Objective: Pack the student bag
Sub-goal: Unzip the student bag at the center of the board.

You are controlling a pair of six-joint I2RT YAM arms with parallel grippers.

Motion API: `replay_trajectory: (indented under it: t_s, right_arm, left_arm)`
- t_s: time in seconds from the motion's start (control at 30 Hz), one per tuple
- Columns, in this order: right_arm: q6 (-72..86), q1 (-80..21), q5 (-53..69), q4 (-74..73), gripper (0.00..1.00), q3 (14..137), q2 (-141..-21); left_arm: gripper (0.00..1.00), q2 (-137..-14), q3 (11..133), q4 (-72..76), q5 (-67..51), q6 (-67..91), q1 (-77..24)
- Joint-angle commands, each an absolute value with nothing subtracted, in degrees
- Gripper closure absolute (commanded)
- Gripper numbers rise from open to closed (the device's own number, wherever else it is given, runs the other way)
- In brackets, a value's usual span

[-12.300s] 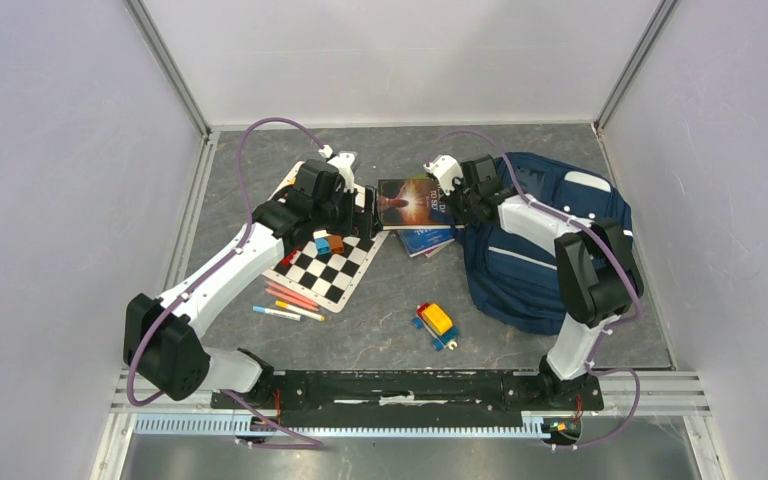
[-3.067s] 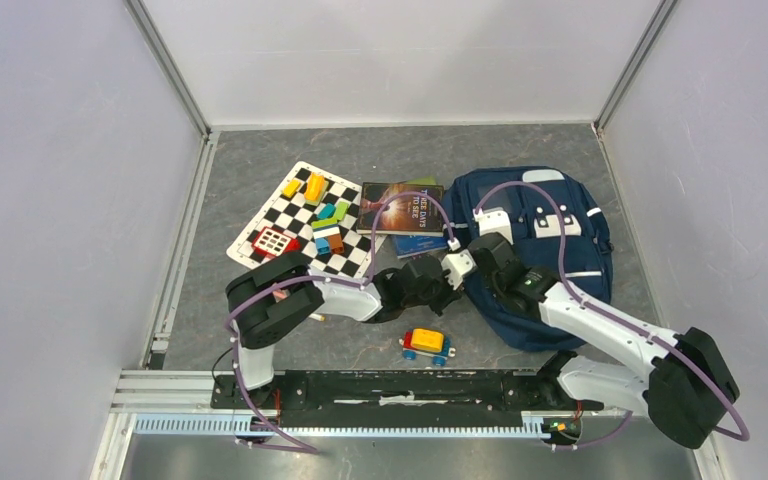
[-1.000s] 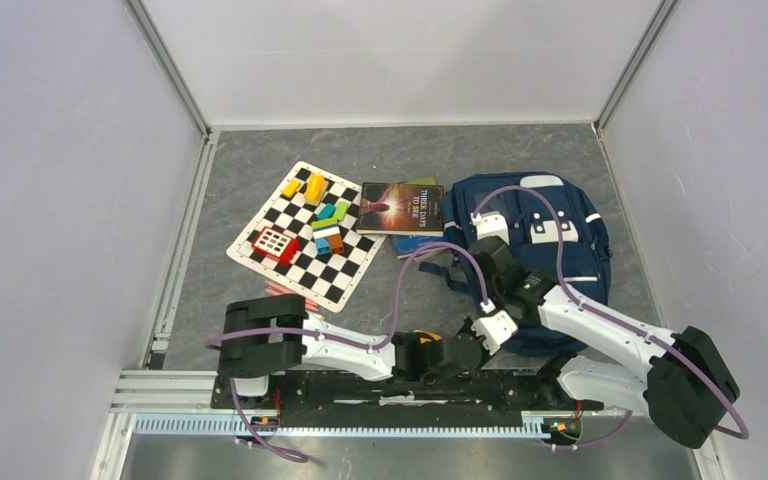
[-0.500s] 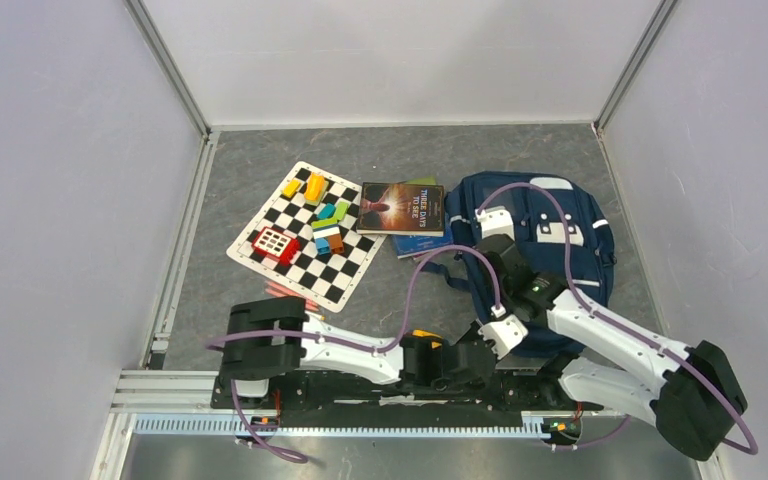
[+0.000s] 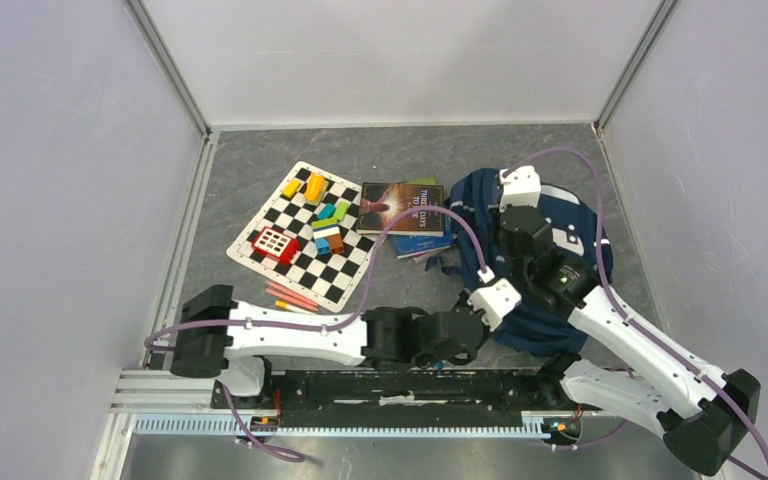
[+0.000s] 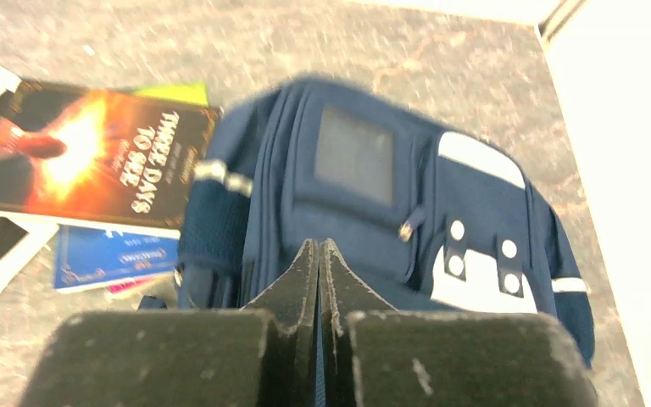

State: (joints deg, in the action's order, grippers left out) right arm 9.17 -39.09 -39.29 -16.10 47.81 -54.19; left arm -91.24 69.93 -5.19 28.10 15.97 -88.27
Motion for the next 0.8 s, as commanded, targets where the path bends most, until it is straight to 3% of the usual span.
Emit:
replay_trajectory:
  t_s: [0.0, 0.17, 0.4, 0.5, 0.63, 0.7, 0.77]
  right_arm:
    - [7.93, -38.85, -36.36, -7.78, 1.0, 51.43, -54.24]
    - [8.29, -40.76, -30.14, -1.43, 1.0, 53.38, -59.75]
    - [12.63, -41.82, -35.69, -6.46, 0.97, 54.25, -67.26]
    - [13.64, -42.3, -34.78, -10.97, 0.73, 52.9, -68.84]
    - [16.01, -42.69, -37.33, -13.31, 0.19, 46.62, -66.26]
    - [16.85, -42.63, -37.1, -14.91, 0.05, 44.77, -64.18]
    - [17.68, -42.63, -34.02, -16.33, 0.02, 44.04, -62.69]
  left_arm:
    - [0.98, -84.86, 71.62, -8.36, 23.91, 16.48, -86.14]
    - [0.98, -77.57, 66.33, -9.83, 21.96, 16.27, -81.83]
    - [0.98, -66.81, 53.93, -9.37, 16.69, 20.14, -78.12]
    - [0.98, -63.14, 48.39, -8.46, 15.21, 21.44, -77.61]
    - [0.98, -59.81, 42.64, -7.46, 15.25, 23.82, -76.58]
    - [0.98, -58.7, 40.72, -7.09, 15.07, 24.73, -75.92]
    - [0.98, -58.1, 39.53, -6.77, 14.94, 25.49, -75.44]
